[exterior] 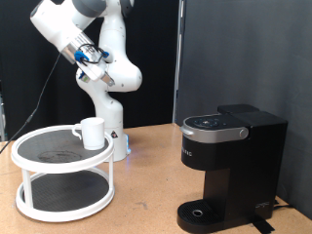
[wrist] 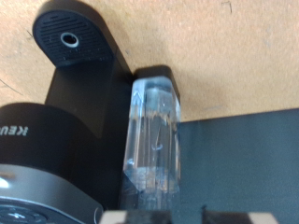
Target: Make a cup of coffee with the keurig machine
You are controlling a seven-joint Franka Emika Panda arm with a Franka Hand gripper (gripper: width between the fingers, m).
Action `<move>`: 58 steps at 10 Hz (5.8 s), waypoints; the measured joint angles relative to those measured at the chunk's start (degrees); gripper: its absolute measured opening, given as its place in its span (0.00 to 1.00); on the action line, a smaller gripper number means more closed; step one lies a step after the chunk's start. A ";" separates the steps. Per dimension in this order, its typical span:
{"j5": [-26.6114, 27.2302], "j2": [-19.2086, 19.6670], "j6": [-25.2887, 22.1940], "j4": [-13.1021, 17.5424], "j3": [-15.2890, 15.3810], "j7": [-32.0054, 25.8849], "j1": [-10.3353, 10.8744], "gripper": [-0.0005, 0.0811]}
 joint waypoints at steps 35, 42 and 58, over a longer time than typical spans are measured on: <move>-2.00 16.77 18.10 -5.02 -13.96 -17.11 -3.10 0.91; -0.07 19.50 20.91 -5.08 -13.79 -18.62 -1.39 0.63; -3.97 16.16 5.95 -1.16 -13.72 -14.05 -3.26 0.01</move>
